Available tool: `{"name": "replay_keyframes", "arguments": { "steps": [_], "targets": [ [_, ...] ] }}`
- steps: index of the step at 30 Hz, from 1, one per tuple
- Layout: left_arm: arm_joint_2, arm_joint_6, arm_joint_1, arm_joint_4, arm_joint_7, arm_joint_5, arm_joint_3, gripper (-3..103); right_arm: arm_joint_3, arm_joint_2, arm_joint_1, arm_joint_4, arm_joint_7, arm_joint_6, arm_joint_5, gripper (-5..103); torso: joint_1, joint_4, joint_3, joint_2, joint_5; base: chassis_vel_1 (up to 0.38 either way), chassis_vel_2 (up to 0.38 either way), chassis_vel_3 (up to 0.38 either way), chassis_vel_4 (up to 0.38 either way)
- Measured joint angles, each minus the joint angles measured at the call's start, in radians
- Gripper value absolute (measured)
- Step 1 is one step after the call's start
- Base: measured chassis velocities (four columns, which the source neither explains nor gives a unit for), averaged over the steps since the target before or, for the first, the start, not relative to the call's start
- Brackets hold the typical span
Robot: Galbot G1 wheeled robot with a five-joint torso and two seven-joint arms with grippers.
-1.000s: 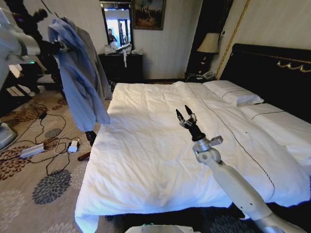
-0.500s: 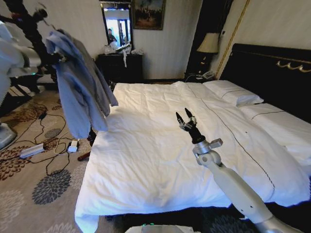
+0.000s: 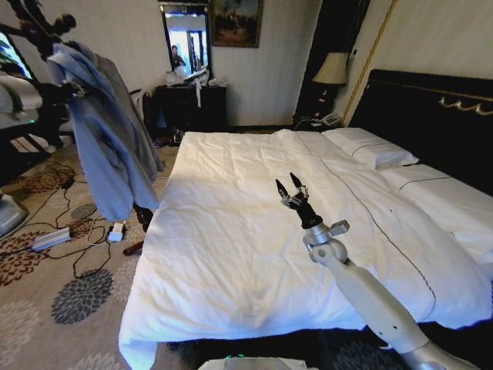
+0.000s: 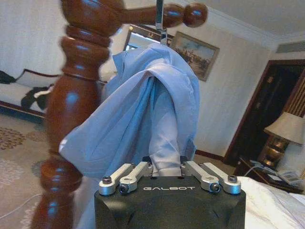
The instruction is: Pick up the clothes from the bed and hang them on the clothes hanger.
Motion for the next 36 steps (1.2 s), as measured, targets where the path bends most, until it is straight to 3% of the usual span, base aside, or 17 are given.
{"name": "replay_keyframes", "arguments": {
  "steps": [5,11,18,26,31,33,35,36],
  "targets": [
    [-0.040,0.010,-0.068,0.049,0.031,0.009,0.060,18,0.017,-0.003,-0.017,-0.001,-0.001,0.002,-0.002,100,0.000,0.0000,0.000,0.000,0.0005,0.000,0.000,0.000,0.000],
    [-0.071,0.023,-0.096,0.091,0.012,0.010,0.084,18,0.031,-0.005,-0.026,-0.006,-0.005,0.006,-0.002,100,0.000,0.0003,0.000,0.000,0.0004,0.000,0.000,0.000,0.000],
    [-0.079,0.036,-0.082,0.106,0.004,0.010,0.084,18,0.036,-0.006,-0.022,-0.032,-0.018,0.012,0.005,100,0.000,0.0007,0.000,0.000,0.0001,0.000,0.000,0.000,0.000],
    [-0.069,0.049,-0.045,0.089,0.035,0.011,0.080,18,0.016,0.009,-0.012,-0.052,-0.021,0.015,0.006,100,0.000,0.0005,0.000,0.000,0.0002,0.000,0.000,0.000,0.000],
    [-0.053,0.027,-0.005,0.046,0.035,0.021,0.048,15,0.015,0.006,-0.011,-0.052,-0.019,0.016,0.006,100,0.000,0.0005,0.000,0.000,0.0003,0.000,0.000,0.000,0.000],
    [-0.046,0.008,0.021,0.013,0.041,0.018,0.023,25,0.015,0.004,-0.011,-0.049,-0.018,0.016,0.012,100,0.000,0.0005,0.000,0.000,-0.0001,0.000,0.000,0.000,0.000],
    [-0.044,0.001,0.028,0.002,0.041,0.018,0.015,25,0.015,0.003,-0.011,-0.048,-0.017,0.016,0.013,100,0.000,0.0003,0.000,0.000,-0.0001,0.000,0.000,0.000,0.000],
    [-0.038,-0.016,0.040,-0.022,0.040,0.021,0.001,30,0.015,0.003,-0.011,-0.044,-0.013,0.016,0.015,100,0.000,0.0000,0.000,0.000,0.0003,0.000,0.000,0.000,0.000]
  ]
}}
